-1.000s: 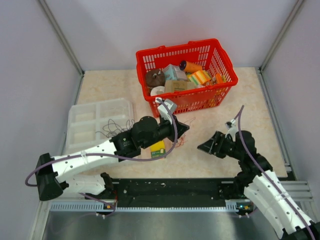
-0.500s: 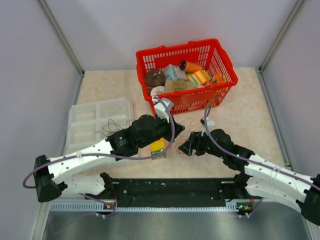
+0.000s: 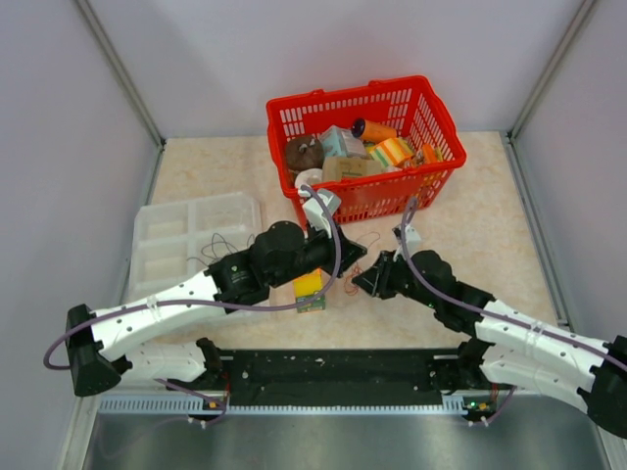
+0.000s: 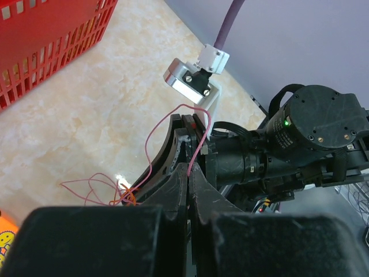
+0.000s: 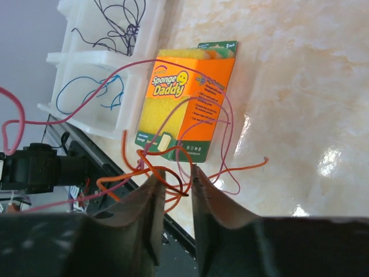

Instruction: Untangle the cables

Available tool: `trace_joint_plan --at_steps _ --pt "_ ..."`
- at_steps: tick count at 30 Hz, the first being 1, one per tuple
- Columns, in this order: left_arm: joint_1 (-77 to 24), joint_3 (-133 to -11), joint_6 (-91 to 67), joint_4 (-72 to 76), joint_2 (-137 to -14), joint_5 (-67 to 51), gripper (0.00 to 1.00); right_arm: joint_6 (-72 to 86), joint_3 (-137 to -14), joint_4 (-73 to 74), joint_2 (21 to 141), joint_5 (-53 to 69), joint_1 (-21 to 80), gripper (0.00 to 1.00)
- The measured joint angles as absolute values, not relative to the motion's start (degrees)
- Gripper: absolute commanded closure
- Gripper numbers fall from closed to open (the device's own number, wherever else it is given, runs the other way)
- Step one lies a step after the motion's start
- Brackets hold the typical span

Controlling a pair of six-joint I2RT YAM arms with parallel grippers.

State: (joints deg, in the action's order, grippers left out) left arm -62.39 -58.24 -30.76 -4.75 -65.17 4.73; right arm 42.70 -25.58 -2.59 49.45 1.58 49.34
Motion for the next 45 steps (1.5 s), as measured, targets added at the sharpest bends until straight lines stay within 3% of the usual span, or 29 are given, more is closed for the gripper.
trace_joint_plan --at_steps 6,12,22,32,45 --pt "-62.37 -58.98 -30.37 -5.45 -65.12 5.48 1.0 45.01 -24.45 -1.74 47.51 -1.58 49.34 1.0" --pt "-62.39 -61.25 -25.39 -11.09 -61.01 13.74 1.0 48.95 -18.72 1.93 41.08 -2.98 42.02 1.0" --pt "-62.3 -63.72 -13.89 -12.12 -38.26 30.83 1.0 47.88 -16.14 14.31 38.52 3.16 13.23 1.0" --pt "-60.64 -68.75 -14.31 -29.87 -48.47 42.48 1.0 40.4 -17.72 19.42 42.22 6.22 5.34 1.0" --pt "-23.86 -75.5 -20.43 -34.37 -52.1 37.23 1.0 35.44 -18.44 19.33 41.32 11.35 5.32 1.0"
